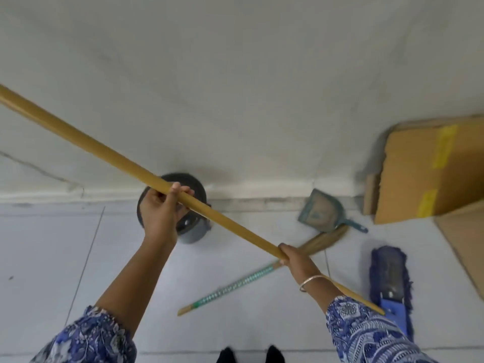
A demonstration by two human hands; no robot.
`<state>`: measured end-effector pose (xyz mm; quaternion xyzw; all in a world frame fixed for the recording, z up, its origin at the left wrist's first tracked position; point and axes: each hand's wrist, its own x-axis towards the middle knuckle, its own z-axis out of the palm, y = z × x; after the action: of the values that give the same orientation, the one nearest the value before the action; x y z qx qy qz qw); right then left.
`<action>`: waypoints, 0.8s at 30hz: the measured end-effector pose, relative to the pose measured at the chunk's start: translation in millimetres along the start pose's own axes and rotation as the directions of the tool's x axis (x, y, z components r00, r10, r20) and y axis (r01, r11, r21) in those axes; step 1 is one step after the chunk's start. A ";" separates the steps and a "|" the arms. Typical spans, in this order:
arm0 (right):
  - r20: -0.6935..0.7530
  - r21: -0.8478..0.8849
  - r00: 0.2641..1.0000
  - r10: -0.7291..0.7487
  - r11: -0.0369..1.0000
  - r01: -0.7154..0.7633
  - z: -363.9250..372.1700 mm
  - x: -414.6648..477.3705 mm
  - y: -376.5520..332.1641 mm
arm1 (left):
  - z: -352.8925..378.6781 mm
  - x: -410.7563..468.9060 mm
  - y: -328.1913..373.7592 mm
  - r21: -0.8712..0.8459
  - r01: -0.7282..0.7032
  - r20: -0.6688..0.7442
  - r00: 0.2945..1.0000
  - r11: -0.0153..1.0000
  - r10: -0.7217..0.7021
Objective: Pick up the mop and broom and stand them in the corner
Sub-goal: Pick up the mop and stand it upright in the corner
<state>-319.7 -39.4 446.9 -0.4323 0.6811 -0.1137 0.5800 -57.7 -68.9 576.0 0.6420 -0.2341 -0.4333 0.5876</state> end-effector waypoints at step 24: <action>-0.646 -0.247 0.659 -0.386 0.922 0.298 -520.3 -259.3 43.8 | 542.9 -419.7 267.9 -0.229 -0.444 0.700 0.543 0.866 0.464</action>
<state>-813.9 -6.6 754.4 -0.5140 0.7576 -0.3306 0.2294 -669.2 -82.1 986.5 0.3218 -0.6027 -0.4897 0.5415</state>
